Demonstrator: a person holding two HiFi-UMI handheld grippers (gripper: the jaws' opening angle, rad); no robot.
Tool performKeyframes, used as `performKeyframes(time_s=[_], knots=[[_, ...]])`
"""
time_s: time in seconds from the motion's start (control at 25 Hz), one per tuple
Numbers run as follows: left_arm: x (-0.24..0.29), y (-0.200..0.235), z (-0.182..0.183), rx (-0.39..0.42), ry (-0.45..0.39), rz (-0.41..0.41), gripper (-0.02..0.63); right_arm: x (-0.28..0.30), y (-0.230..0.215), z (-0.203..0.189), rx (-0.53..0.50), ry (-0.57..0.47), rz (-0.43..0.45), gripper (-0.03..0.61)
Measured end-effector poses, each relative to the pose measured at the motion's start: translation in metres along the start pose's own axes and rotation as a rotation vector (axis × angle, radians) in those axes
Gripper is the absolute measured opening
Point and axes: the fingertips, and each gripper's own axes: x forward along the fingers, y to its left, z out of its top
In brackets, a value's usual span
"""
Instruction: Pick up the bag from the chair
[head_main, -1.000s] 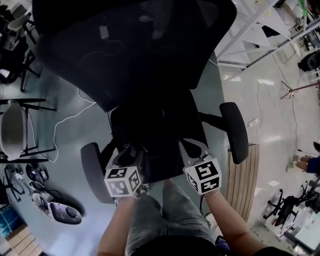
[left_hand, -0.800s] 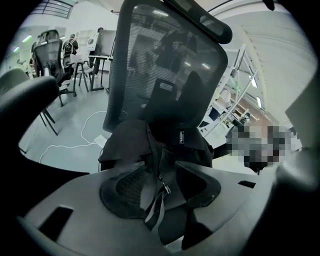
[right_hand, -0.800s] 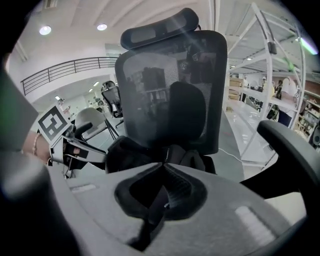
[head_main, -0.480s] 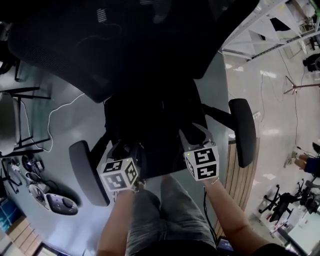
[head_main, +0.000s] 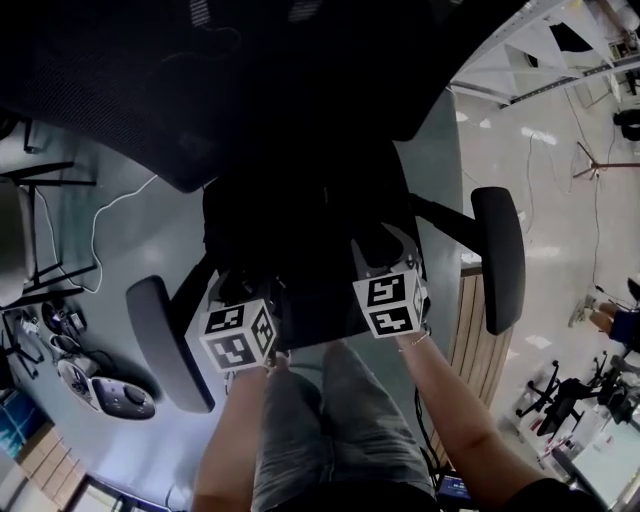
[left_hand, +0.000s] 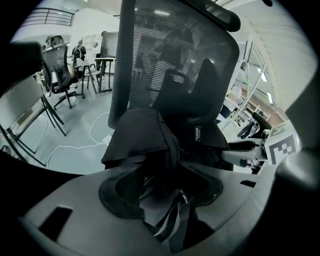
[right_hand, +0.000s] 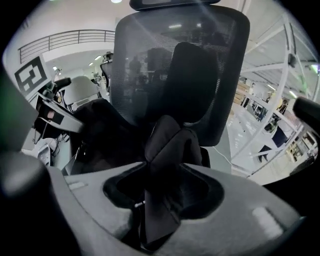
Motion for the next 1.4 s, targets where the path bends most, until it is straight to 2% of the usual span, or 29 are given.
performKeyframes(time_s=[0.2,0.44,0.8,1.4], knots=[[0.0,0.008,-0.001,-0.01,-0.017,0.025,0.162,0.007,0.0,-0.002,0.045,-0.007,0.008,0.189],[-0.001,0.007,-0.001,0.0,0.0,0.019,0.082,0.001,0.007,-0.008,0.112,-0.036,0.071,0.077],[-0.027,-0.001,0.008,0.012,-0.019,-0.028,0.075,-0.03,0.004,-0.001,0.298,-0.054,0.138,0.055],[-0.115,-0.016,0.044,0.06,-0.126,-0.127,0.069,-0.142,0.009,0.037,0.399,-0.178,0.097,0.054]])
